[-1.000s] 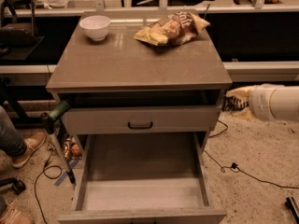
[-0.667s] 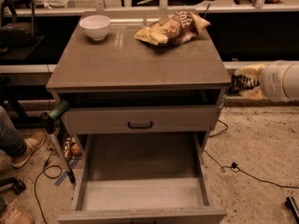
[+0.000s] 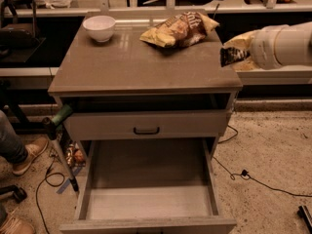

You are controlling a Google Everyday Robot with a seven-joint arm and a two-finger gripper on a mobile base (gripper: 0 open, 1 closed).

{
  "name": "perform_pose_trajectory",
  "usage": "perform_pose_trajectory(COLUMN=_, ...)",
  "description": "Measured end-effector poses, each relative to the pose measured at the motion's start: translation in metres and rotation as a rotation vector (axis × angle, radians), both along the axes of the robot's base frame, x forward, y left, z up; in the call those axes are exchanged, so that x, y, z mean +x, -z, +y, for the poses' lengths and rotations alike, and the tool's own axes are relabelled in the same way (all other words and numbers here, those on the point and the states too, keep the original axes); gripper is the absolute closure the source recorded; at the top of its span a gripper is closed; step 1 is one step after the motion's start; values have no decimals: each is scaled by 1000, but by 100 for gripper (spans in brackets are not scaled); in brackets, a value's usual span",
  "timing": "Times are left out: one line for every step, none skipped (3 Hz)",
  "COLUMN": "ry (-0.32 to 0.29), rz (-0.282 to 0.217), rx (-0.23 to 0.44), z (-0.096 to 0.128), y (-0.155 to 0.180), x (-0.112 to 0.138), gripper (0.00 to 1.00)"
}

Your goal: Pick rxbar chocolate from middle drawer and place on counter

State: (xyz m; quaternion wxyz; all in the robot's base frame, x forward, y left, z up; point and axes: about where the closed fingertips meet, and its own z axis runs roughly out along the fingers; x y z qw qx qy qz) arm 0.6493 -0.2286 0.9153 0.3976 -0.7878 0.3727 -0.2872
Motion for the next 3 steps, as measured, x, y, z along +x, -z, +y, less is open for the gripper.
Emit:
perform_pose_trajectory(ry=-83, rz=3, rx=-38, z=48, y=-4, x=30, gripper=82)
perform_pose_trajectory(ry=-132, rz=14, rx=-94, z=91, y=1, x=47, gripper=59)
perform_pose_trajectory(ry=-167, rz=40, rx=-155, z=125, y=14, x=59, gripper=36)
